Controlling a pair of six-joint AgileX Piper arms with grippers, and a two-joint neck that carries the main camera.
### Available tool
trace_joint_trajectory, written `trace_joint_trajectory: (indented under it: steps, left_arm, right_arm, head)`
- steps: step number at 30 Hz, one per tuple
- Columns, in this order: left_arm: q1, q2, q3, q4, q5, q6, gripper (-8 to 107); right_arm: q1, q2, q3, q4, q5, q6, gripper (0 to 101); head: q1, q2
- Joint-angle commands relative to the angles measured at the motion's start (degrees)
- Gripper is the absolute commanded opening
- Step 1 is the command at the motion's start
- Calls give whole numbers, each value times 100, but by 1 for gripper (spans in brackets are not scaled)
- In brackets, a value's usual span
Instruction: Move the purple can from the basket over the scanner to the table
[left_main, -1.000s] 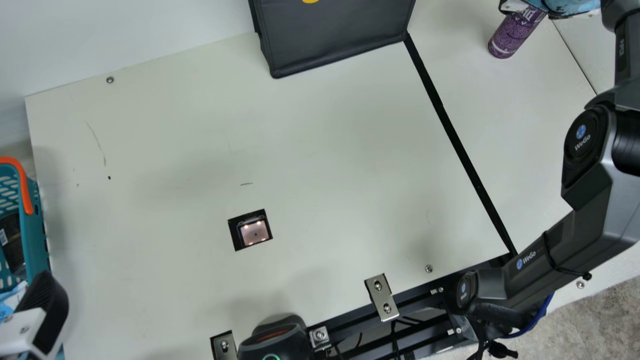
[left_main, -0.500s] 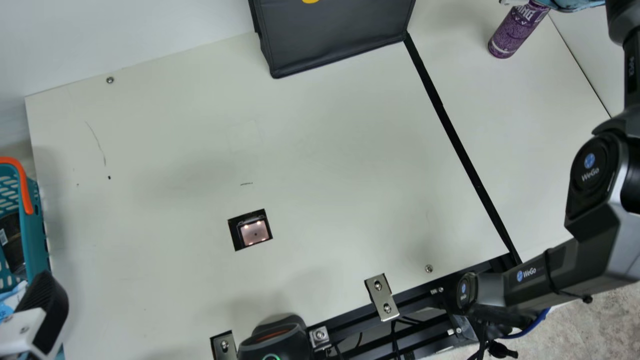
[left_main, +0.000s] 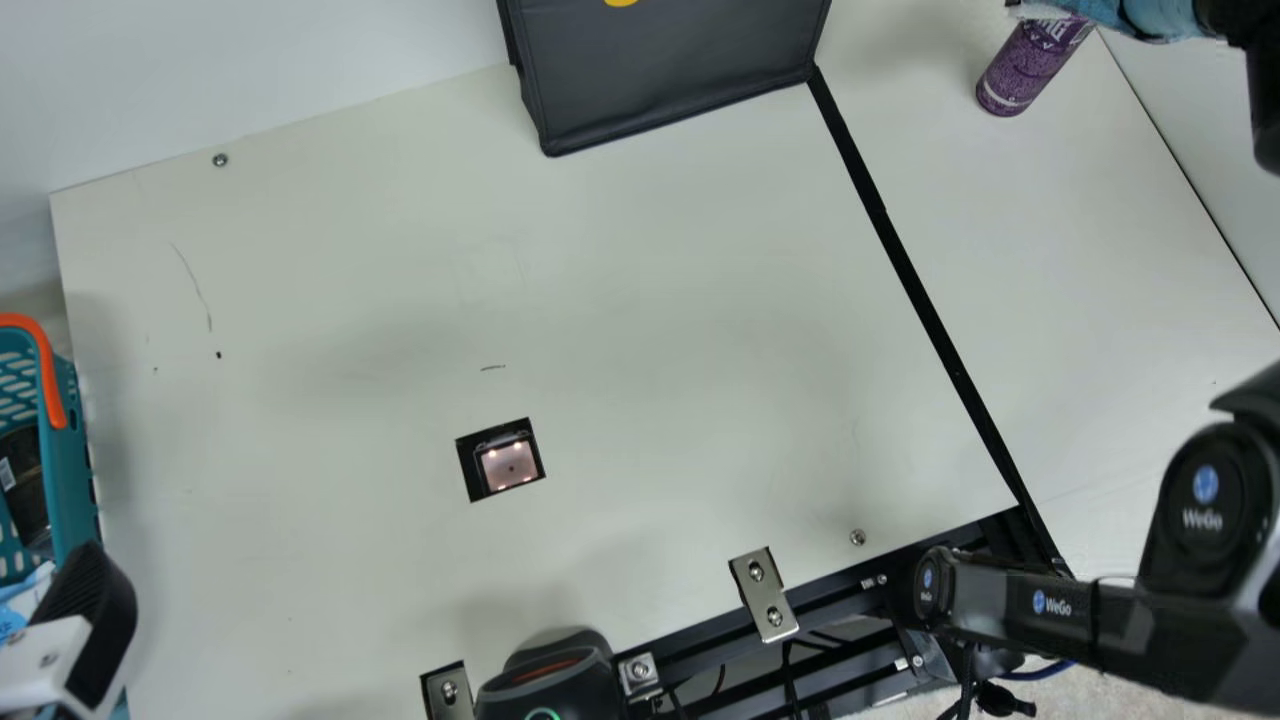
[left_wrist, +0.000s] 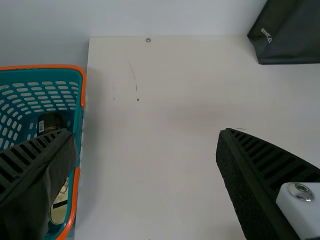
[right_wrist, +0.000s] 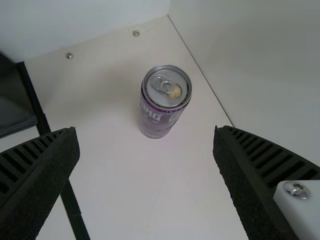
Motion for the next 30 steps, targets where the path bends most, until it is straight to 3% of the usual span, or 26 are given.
trace_joint_trajectory:
  steps: [1,4,5,7,20,30]
  left_arm:
    - [0,0,0,0,0,0,90]
    - [0,0,0,0,0,0,90]
    - [0,0,0,0,0,0,90]
    - [0,0,0,0,0,0,90]
    - [1294,588,-886,-361,319,806,90]
    - [1290,587,-885,-359,307,806,90]
  right_arm:
    - [58,-365,249,-46,2,109,95]
    - [185,-755,587,-214,-59,348,95]
    - [144,-467,371,-127,-1,208,95]
    - [190,-694,551,-199,-26,342,95]
    - [1243,-2057,788,-45,906,408,95]
    - [2053,-3058,946,69,1617,448,95]
  head:
    - [-175,-13]
    - [-175,-13]
    - [-175,-13]
    - [-175,-13]
    - [-175,1724]
    - [-175,1987]
